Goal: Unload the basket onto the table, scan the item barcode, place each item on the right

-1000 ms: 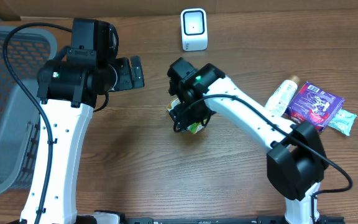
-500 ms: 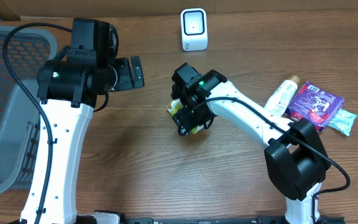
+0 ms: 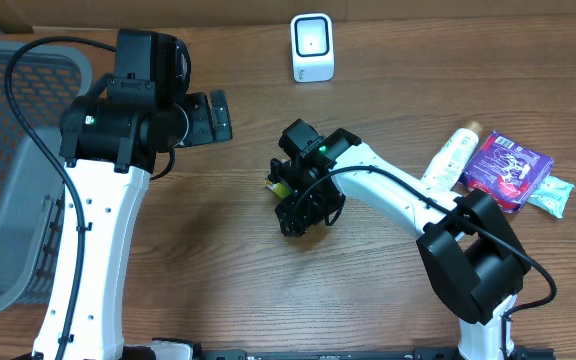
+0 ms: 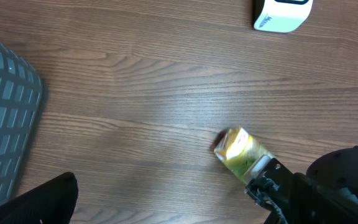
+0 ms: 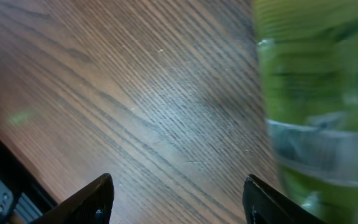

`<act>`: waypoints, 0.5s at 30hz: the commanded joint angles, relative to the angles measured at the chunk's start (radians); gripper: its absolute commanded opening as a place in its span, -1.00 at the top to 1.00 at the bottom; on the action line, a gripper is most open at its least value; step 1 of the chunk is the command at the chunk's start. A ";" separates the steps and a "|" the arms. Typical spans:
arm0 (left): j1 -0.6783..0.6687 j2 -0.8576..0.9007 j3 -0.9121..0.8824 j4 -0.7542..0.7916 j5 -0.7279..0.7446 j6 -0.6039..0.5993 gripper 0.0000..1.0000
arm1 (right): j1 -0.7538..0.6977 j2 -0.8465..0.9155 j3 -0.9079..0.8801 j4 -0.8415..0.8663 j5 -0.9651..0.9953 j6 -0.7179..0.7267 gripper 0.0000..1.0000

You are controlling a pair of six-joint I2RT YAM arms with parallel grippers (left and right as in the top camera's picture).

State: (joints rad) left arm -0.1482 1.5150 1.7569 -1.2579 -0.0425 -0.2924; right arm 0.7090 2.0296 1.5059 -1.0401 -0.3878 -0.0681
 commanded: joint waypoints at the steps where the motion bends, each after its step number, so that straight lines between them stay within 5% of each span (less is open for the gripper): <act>1: 0.004 0.004 0.018 0.001 -0.013 -0.007 -0.99 | 0.014 -0.023 -0.007 0.005 -0.040 -0.012 -0.35; 15: 0.004 0.004 0.018 0.001 -0.013 -0.007 -0.99 | -0.040 -0.021 -0.064 0.121 0.397 0.171 -0.46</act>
State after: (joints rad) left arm -0.1482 1.5150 1.7569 -1.2579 -0.0425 -0.2924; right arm 0.7059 2.0296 1.4467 -0.9421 -0.1516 0.0391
